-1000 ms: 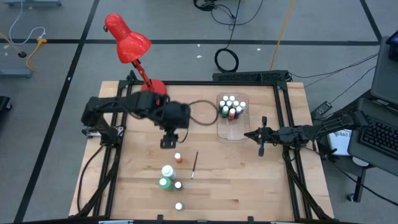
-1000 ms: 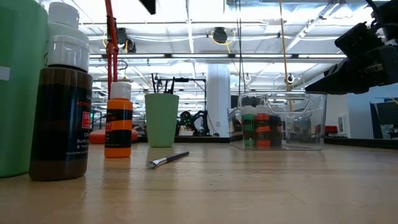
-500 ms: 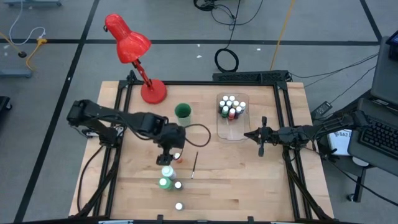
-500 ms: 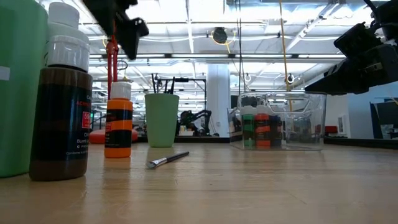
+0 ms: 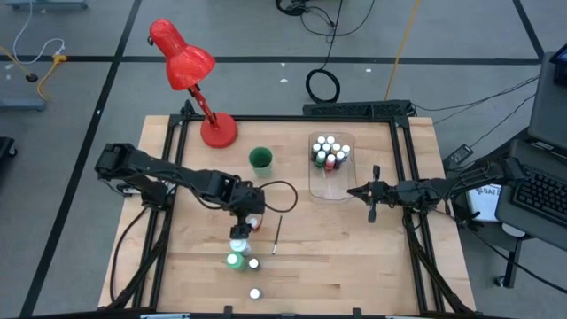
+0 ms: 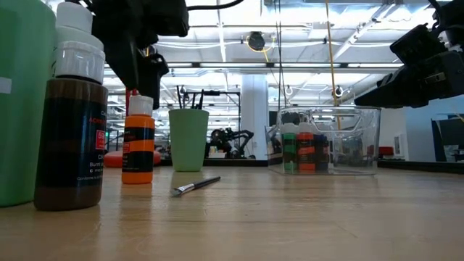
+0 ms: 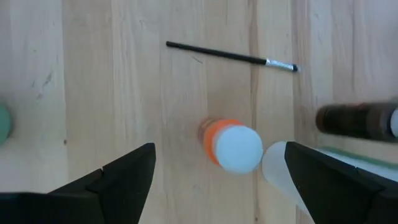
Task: Pick & Place Paint Supplies
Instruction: Put the orange paint bottle into the transparent bin
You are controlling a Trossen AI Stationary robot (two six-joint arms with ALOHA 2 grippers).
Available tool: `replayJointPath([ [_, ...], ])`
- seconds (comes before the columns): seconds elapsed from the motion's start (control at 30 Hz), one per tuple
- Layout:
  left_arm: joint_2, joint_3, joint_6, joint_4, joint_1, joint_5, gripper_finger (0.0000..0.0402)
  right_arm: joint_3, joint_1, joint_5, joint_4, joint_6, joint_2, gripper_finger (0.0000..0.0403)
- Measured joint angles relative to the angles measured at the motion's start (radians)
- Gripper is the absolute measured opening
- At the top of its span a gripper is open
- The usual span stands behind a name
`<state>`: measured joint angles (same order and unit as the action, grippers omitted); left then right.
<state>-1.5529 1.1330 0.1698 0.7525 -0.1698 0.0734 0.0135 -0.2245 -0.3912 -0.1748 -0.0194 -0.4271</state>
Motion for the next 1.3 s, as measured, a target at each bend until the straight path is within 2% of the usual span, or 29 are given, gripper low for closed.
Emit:
replayJointPath([
  [0.13,-0.001,-0.027,0.024,-0.05,0.001,0.0,0.0361,0.0,0.0,0.0,0.0,0.0,0.0,0.0004],
  [0.6,0.0,-0.052,0.041,-0.056,0.001,-0.034,0.036,0.0,0.0,0.0,-0.001,0.001,0.0,0.0004],
  [0.87,0.0,-0.052,0.034,-0.055,0.001,0.003,0.0358,0.0,0.0,0.0,-0.001,0.001,0.0,0.0004],
  [1.3,-0.03,-0.052,0.063,-0.089,0.007,0.014,0.029,0.0,0.0,-0.003,-0.001,0.005,0.0,0.0004],
])
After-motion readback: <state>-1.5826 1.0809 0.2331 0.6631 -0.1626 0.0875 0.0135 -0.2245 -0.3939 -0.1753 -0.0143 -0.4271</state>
